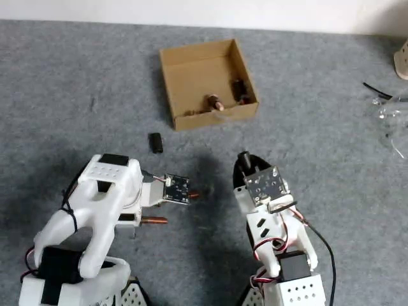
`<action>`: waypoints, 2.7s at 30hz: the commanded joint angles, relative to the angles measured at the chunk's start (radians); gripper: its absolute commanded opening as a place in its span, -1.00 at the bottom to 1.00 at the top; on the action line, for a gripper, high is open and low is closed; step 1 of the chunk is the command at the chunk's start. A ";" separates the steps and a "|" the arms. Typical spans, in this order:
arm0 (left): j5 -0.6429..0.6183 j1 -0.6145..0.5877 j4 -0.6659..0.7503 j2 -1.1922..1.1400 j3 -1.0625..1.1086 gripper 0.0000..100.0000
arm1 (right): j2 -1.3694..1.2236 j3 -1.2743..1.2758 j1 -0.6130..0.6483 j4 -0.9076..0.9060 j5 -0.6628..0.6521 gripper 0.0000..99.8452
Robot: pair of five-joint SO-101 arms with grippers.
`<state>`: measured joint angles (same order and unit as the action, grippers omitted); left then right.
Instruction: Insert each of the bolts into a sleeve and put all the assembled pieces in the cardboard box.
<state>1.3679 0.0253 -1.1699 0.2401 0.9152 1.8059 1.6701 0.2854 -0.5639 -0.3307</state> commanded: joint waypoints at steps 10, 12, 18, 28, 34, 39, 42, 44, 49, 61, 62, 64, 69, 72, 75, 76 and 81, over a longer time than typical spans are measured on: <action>-0.270 -0.002 0.008 -0.002 -0.245 -0.60 | 0.004 0.094 -0.015 0.044 -0.009 -0.99; -0.453 -0.002 -0.002 -0.002 -0.325 -0.60 | 0.004 0.094 -0.015 0.044 -0.009 -0.99; -1.103 0.021 -0.198 -0.002 -0.501 -0.59 | 0.004 0.094 -0.015 0.044 -0.009 -0.99; -2.065 0.242 -0.284 -0.004 -0.367 -0.60 | 0.004 0.094 -0.016 0.044 -0.009 -0.99; -2.314 0.255 -0.285 -0.004 -0.349 -0.59 | 0.004 0.094 -0.019 0.044 -0.009 -0.99; -2.332 0.137 -0.344 -0.004 -0.352 -0.59 | 0.004 0.094 -0.019 0.044 -0.009 -0.99; -2.335 0.058 -0.374 -0.008 -0.349 -0.59 | 0.004 0.094 -0.019 0.044 -0.009 -0.99; -2.335 0.010 -0.388 -0.010 -0.346 -0.59 | 0.004 0.094 -0.019 0.044 -0.009 -0.99; -2.334 -0.027 -0.416 -0.012 -0.305 -0.59 | 0.004 0.094 -0.019 0.044 -0.009 -0.99; -2.338 0.008 -0.293 -0.012 -0.176 -0.59 | 0.004 0.094 -0.019 0.044 -0.009 -0.99; -2.338 0.008 -0.292 -0.013 -0.174 -0.59 | 0.004 0.094 -0.019 0.044 -0.009 -0.99; -2.338 0.010 -0.273 -0.013 -0.165 -0.59 | 0.004 0.094 -0.019 0.044 -0.009 -0.99; -2.338 0.085 -0.218 -0.013 -0.099 -0.59 | 0.004 0.094 -0.019 0.044 -0.009 -0.99; -2.338 0.122 -0.210 -0.012 -0.096 -0.59 | 0.004 0.094 -0.019 0.044 -0.009 -0.99; -2.338 0.134 -0.173 -0.012 -0.091 -0.60 | 0.004 0.094 -0.019 0.044 -0.009 -0.99; -2.338 0.134 -0.161 -0.012 -0.090 -0.60 | 0.004 0.094 -0.019 0.044 -0.009 -0.99; -2.338 0.134 -0.150 -0.013 -0.081 -0.60 | 0.004 0.094 -0.019 0.044 -0.009 -0.99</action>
<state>-0.9628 0.1358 -1.3341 0.2279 0.8247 1.8059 1.6701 0.2793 -0.5639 -0.3307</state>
